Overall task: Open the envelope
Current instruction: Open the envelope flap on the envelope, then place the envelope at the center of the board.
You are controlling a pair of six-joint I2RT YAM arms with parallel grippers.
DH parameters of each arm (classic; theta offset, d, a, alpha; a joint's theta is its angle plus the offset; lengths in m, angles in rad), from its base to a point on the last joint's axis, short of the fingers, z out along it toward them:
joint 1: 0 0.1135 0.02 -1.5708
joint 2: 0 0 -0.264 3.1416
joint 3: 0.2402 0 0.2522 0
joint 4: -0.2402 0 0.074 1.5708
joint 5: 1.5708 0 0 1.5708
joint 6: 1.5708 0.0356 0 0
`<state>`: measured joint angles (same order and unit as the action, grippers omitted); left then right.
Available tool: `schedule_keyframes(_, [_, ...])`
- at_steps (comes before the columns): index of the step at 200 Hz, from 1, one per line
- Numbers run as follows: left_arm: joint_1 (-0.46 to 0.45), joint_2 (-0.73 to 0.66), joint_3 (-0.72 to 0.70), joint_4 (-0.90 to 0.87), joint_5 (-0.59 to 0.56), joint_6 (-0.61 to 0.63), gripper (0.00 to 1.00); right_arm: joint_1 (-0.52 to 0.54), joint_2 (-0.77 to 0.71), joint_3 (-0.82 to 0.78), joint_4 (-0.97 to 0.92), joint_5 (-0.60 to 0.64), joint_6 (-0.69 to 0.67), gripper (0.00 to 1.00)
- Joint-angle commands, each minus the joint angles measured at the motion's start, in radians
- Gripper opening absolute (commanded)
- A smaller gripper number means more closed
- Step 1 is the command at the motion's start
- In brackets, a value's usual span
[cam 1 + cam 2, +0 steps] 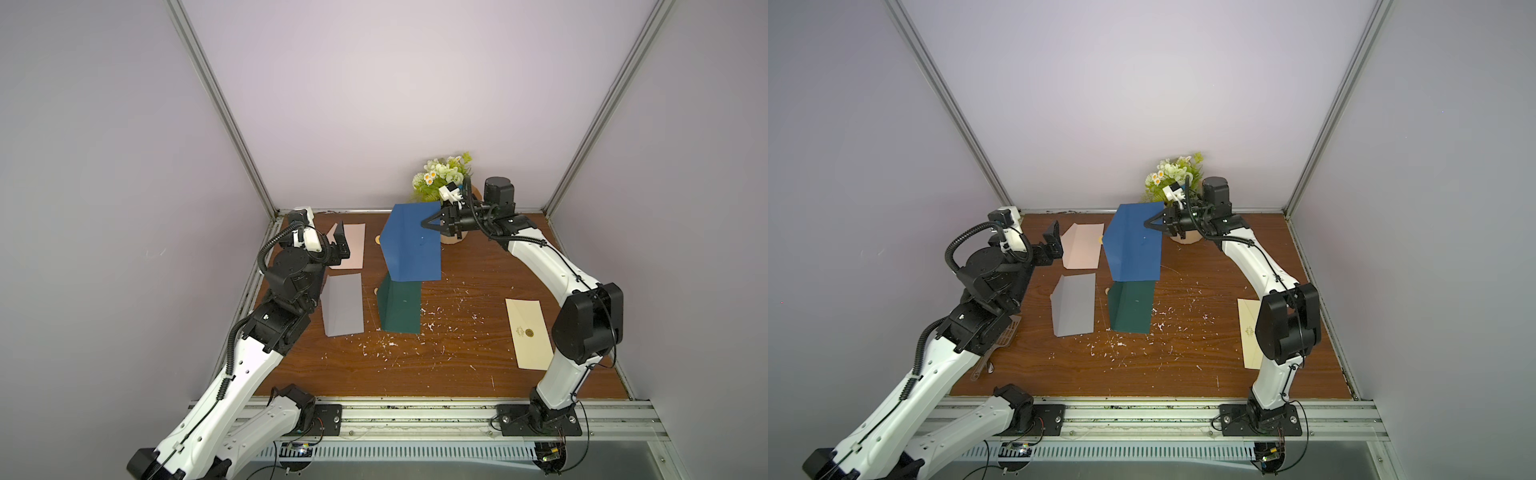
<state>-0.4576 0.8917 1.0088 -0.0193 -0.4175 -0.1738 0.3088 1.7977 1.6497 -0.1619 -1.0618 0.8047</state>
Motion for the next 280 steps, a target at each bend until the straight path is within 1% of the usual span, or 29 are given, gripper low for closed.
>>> schedule_keyframes(1, [0.007, 0.003, 0.012, -0.033, -0.033, 0.019, 0.94, -0.031, -0.029, -0.006, -0.358, 0.095, -0.353, 0.0])
schedule_keyframes(18, [0.008, 0.011, 0.028, -0.043, -0.036, 0.026, 0.95, -0.058, -0.027, -0.067, -0.4, 0.139, -0.414, 0.0])
schedule_keyframes(49, [0.008, 0.013, 0.04, -0.063, -0.039, 0.035, 0.95, -0.08, -0.002, -0.148, -0.519, 0.321, -0.555, 0.0])
schedule_keyframes(77, [0.008, 0.018, 0.052, -0.083, -0.032, 0.03, 0.96, -0.11, 0.037, -0.224, -0.511, 0.421, -0.582, 0.0])
schedule_keyframes(95, [0.008, 0.018, 0.064, -0.096, -0.032, 0.031, 0.96, -0.126, 0.061, -0.246, -0.48, 0.444, -0.588, 0.0])
schedule_keyframes(125, [0.008, 0.014, 0.083, -0.123, -0.038, 0.034, 0.96, -0.15, 0.121, -0.227, -0.47, 0.478, -0.598, 0.0])
schedule_keyframes(154, [0.008, -0.002, 0.078, -0.12, -0.05, 0.036, 0.97, -0.169, 0.202, -0.171, -0.47, 0.545, -0.593, 0.0])
schedule_keyframes(172, [0.008, -0.005, 0.075, -0.122, -0.051, 0.033, 0.97, -0.189, 0.253, -0.107, -0.473, 0.58, -0.587, 0.0])
schedule_keyframes(213, [0.008, -0.032, 0.041, -0.113, -0.063, 0.014, 0.97, -0.241, 0.342, 0.051, -0.543, 0.644, -0.611, 0.0])
schedule_keyframes(218, [0.008, -0.036, 0.033, -0.111, -0.064, 0.012, 0.97, -0.246, 0.349, 0.06, -0.546, 0.645, -0.612, 0.04])
schedule_keyframes(235, [0.009, -0.046, 0.017, -0.108, -0.071, 0.004, 0.97, -0.257, 0.37, 0.08, -0.545, 0.646, -0.611, 0.05])
schedule_keyframes(241, [0.008, -0.048, 0.014, -0.109, -0.071, 0.004, 0.97, -0.26, 0.379, 0.089, -0.547, 0.652, -0.61, 0.07])
schedule_keyframes(261, [0.008, -0.043, 0.013, -0.108, -0.071, 0.006, 0.97, -0.261, 0.399, 0.119, -0.562, 0.691, -0.609, 0.28])
schedule_keyframes(280, [0.008, -0.039, 0.011, -0.104, -0.071, 0.008, 0.97, -0.263, 0.396, 0.14, -0.577, 0.753, -0.605, 0.41])
